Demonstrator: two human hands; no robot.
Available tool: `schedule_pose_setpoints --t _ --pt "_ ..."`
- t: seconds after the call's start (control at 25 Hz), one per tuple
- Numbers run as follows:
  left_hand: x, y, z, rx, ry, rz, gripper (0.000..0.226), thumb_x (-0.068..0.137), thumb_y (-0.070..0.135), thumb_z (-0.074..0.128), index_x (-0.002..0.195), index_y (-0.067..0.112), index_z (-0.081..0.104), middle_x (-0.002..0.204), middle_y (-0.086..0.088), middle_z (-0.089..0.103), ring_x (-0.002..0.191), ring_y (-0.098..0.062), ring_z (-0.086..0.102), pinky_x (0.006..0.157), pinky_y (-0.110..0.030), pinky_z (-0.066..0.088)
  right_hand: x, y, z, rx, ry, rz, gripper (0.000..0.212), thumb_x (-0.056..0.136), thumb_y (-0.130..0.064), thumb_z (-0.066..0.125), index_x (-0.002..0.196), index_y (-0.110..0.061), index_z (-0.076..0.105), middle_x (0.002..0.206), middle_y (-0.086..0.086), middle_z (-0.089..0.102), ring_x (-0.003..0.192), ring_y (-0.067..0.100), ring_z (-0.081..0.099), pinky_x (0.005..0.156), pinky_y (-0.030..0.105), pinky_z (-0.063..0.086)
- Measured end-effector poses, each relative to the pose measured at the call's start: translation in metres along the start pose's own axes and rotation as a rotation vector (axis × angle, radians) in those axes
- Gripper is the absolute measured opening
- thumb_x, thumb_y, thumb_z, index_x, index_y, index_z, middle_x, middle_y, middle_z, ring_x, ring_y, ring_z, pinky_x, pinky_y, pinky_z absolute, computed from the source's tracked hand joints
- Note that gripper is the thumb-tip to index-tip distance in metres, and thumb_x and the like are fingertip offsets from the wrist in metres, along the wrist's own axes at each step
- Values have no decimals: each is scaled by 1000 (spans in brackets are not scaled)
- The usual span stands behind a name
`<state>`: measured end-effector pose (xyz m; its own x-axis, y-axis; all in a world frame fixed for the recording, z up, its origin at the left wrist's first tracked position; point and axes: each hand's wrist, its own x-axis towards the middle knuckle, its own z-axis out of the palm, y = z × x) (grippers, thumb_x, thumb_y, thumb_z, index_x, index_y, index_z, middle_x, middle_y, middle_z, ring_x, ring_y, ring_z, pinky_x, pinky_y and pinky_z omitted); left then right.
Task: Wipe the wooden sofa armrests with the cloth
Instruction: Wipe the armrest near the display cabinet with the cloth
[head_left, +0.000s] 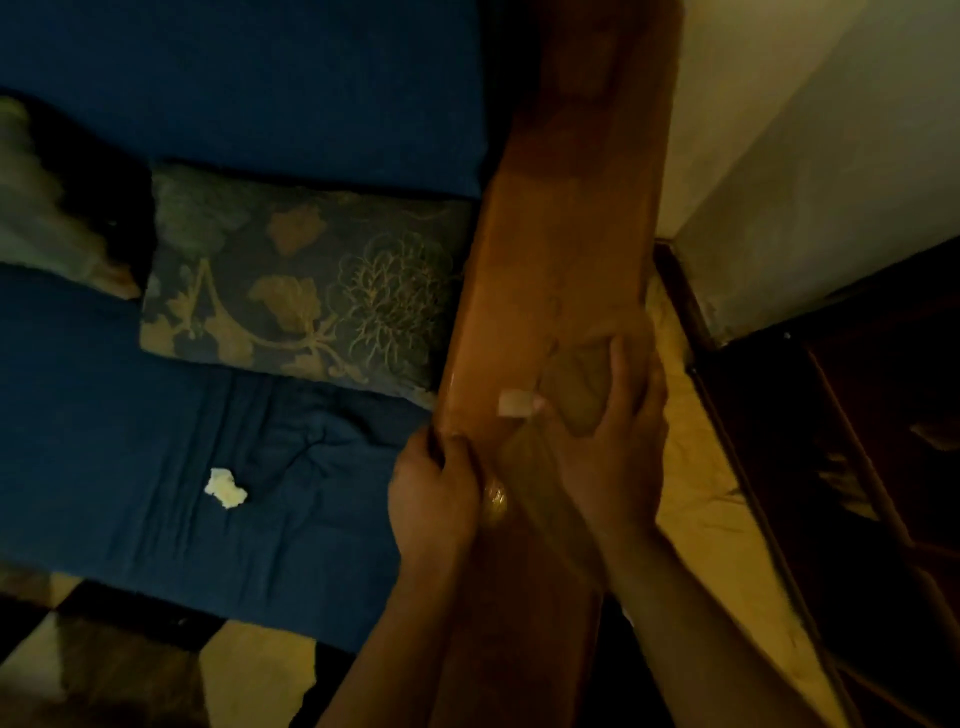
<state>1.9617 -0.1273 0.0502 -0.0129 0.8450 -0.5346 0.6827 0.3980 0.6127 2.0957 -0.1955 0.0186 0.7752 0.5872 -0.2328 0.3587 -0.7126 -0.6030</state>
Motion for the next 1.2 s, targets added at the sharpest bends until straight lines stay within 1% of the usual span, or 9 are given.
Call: schedule_pose_setpoints --t 0.16,0.28,0.36,0.52,0.68,0.8,0.92,1.04,1.2 --pt "-7 5 13 138 54 4 46 106 42 41 145 20 50 138 -9 61 117 -29 62 94 -40 50 114 -26 -10 -156 -64 -134 97 89 -74 58 166 -36 14 175 14 -2 157 49 9 124 59 21" --pt "-7 0 12 159 34 14 51 108 42 36 153 19 42 149 -13 52 128 -33 56 104 -45 46 104 -30 -5 -311 -56 -225 81 96 -73 36 166 -38 15 176 10 0 157 54 -3 126 65 11" --pt "-5 0 12 121 18 -6 49 108 38 37 151 17 42 149 -14 52 129 -33 55 107 -47 44 64 -13 -12 -334 -96 -362 75 95 -67 27 165 -40 16 177 5 0 157 51 -11 125 69 12" --pt "-9 10 8 126 -11 -31 48 108 35 38 150 11 39 148 -21 51 132 -38 51 109 -49 39 7 35 -38 -283 -276 -462 75 94 -62 37 164 -43 16 176 -6 -11 160 39 -16 125 67 20" --pt "2 9 11 105 -32 -66 47 107 40 37 146 14 41 144 -18 52 127 -37 54 107 -52 43 97 6 -40 -345 -244 -451 83 93 -69 38 165 -34 15 175 7 -6 160 40 -10 128 62 5" --pt "19 9 16 19 46 -109 36 107 42 38 125 14 52 122 -16 59 111 -34 59 96 -49 49 199 -41 -33 -470 -157 -388 83 99 -65 42 167 -28 13 175 16 1 158 48 -4 127 63 4" --pt "21 17 18 -51 192 -156 30 106 40 42 102 16 59 102 -8 58 95 -29 59 78 -37 41 248 -69 -26 -700 -101 -726 84 97 -67 26 165 -18 23 170 26 21 155 51 19 125 60 15" --pt "20 29 28 -33 307 -261 26 105 45 40 92 26 52 95 0 54 84 -20 52 74 -35 36 291 -89 -25 -668 -227 -996 82 92 -64 34 160 -19 34 166 22 32 152 44 30 123 56 25" --pt "14 30 36 53 398 -243 23 106 45 38 93 29 48 92 4 52 79 -17 49 68 -33 35 288 -82 -20 -520 -182 -891 87 90 -64 45 162 -17 30 166 20 33 152 40 31 122 54 25"
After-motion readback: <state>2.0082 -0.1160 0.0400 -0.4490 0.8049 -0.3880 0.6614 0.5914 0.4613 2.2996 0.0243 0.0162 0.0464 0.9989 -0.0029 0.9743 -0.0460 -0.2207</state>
